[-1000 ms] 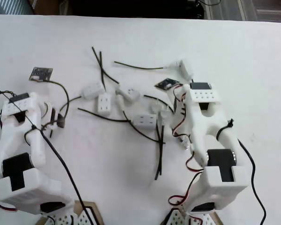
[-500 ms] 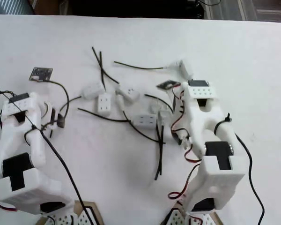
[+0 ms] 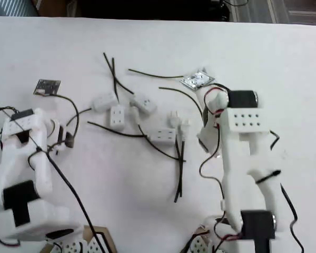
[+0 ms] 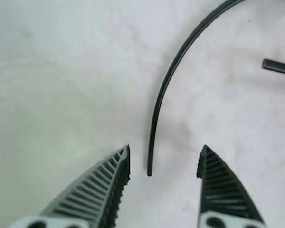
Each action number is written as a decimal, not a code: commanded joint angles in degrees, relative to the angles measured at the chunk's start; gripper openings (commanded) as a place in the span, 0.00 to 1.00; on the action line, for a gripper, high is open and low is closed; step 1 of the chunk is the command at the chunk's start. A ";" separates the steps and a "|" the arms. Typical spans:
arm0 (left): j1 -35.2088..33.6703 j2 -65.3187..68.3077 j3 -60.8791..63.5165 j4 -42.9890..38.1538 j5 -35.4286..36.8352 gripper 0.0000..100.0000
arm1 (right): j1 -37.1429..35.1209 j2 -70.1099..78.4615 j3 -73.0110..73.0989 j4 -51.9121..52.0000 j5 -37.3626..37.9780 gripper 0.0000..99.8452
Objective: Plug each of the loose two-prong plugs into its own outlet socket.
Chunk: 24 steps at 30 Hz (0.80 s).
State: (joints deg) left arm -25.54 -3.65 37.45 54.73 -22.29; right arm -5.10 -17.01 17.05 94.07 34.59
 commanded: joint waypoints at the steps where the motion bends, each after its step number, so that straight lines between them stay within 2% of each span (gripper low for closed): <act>1: 4.44 -18.33 6.33 -0.79 -0.26 0.24 | -1.10 -9.10 2.64 -0.84 -2.37 0.02; 5: 9.27 -34.24 15.30 -3.69 0.62 0.24 | -3.47 -18.33 8.09 -5.32 -6.77 0.02; 9: 13.58 -42.15 19.78 -4.75 5.27 0.24 | -9.01 -27.82 15.12 -9.71 -10.81 0.02; 17: 15.52 -44.44 20.13 -3.52 6.42 0.24 | -22.81 -46.99 29.71 -19.65 -20.04 0.02; 24: 23.52 -44.44 19.87 -1.14 6.86 0.28 | -34.24 -54.99 41.41 -34.07 -26.02 0.02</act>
State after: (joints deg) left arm -4.62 -46.29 57.85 53.23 -16.31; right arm -35.52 -69.58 56.18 66.02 10.33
